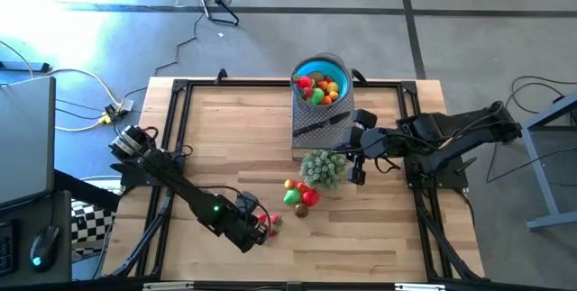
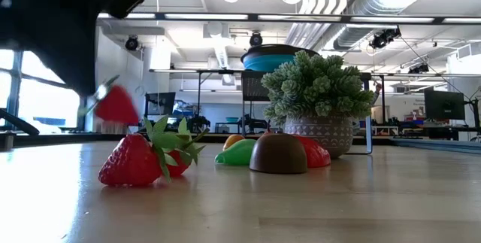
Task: Pick & Place Fruit
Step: Put the red strawberry into the blue strainer bowl
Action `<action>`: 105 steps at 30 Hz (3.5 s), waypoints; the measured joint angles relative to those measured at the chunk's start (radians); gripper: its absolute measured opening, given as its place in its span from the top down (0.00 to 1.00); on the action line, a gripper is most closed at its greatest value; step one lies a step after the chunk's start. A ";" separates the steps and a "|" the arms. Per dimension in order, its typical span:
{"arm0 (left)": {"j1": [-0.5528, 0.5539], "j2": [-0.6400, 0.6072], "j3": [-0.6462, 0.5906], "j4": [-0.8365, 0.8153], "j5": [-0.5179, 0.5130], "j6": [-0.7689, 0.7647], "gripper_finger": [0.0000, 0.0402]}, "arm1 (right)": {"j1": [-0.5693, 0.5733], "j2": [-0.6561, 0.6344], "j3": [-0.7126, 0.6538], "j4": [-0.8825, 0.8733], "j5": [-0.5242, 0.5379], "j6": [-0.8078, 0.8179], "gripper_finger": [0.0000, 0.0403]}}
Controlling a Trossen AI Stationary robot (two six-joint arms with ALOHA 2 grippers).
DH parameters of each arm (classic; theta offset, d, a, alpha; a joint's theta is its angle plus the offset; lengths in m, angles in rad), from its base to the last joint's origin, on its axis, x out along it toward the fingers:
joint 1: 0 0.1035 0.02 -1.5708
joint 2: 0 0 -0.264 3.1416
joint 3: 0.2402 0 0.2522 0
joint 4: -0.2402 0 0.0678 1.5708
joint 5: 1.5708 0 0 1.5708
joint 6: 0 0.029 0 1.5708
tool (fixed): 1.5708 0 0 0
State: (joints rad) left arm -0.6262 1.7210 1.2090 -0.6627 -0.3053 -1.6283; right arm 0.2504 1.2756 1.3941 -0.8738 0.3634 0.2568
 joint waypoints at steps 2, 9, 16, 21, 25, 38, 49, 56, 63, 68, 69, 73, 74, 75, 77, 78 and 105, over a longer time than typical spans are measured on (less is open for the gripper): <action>0.000 -0.026 0.000 -0.024 -0.027 0.000 1.00 | 0.000 0.000 0.000 0.000 0.000 -0.006 0.99; 0.018 -0.114 0.000 -0.051 -0.118 0.024 1.00 | 0.000 0.000 0.000 0.000 0.000 -0.057 0.99; 0.078 -0.189 0.000 -0.045 -0.135 0.126 1.00 | 0.000 0.000 0.000 0.000 -0.001 -0.115 0.99; 0.145 -0.249 0.000 -0.043 -0.135 0.233 1.00 | 0.000 0.000 0.000 -0.004 -0.004 -0.158 0.99; 0.206 -0.296 0.000 -0.037 -0.135 0.305 1.00 | 0.000 0.000 0.000 -0.005 -0.004 -0.181 0.99; 0.415 -0.437 0.000 0.003 -0.105 0.667 1.00 | -0.076 0.000 0.000 0.053 -0.004 -0.217 0.99; 0.699 -0.527 0.000 0.196 0.212 1.127 1.00 | -0.217 0.000 0.000 0.354 -0.004 -0.235 0.99; 0.905 -0.530 0.000 0.338 0.545 1.285 1.00 | -0.255 0.000 0.000 0.464 -0.004 -0.199 0.99; 1.005 -0.493 0.000 0.531 0.739 1.336 1.00 | -0.259 0.000 0.000 0.468 -0.004 -0.200 0.99; 1.056 -0.451 0.000 0.662 0.819 1.336 1.00 | -0.264 0.000 0.000 0.467 0.002 -0.231 0.99; 1.062 -0.443 0.000 0.691 0.828 1.336 1.00 | -0.266 0.000 0.000 0.468 0.002 -0.234 0.99; 1.081 -0.412 0.000 0.785 0.858 1.336 1.00 | -0.288 0.000 0.000 0.467 0.000 -0.246 0.99; 1.081 -0.405 0.000 0.803 0.861 1.336 1.00 | -0.294 0.000 0.000 0.467 0.001 -0.259 0.99; 1.080 -0.400 0.000 0.819 0.864 1.336 1.00 | -0.300 0.000 0.000 0.467 0.001 -0.270 0.99; 1.080 -0.395 0.000 0.842 0.865 1.336 1.00 | -0.314 0.000 0.000 0.468 0.001 -0.289 0.99; 1.080 -0.395 0.000 0.848 0.867 1.336 1.00 | -0.322 0.000 0.000 0.469 -0.001 -0.295 0.99; 1.091 -0.395 0.000 0.895 0.904 1.399 1.00 | -0.605 0.037 0.001 0.683 -0.599 -0.324 0.94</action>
State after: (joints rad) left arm 0.4648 1.3258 1.2087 0.2328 0.5989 -0.2292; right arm -0.3542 1.3123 1.3949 -0.1907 -0.2352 -0.0676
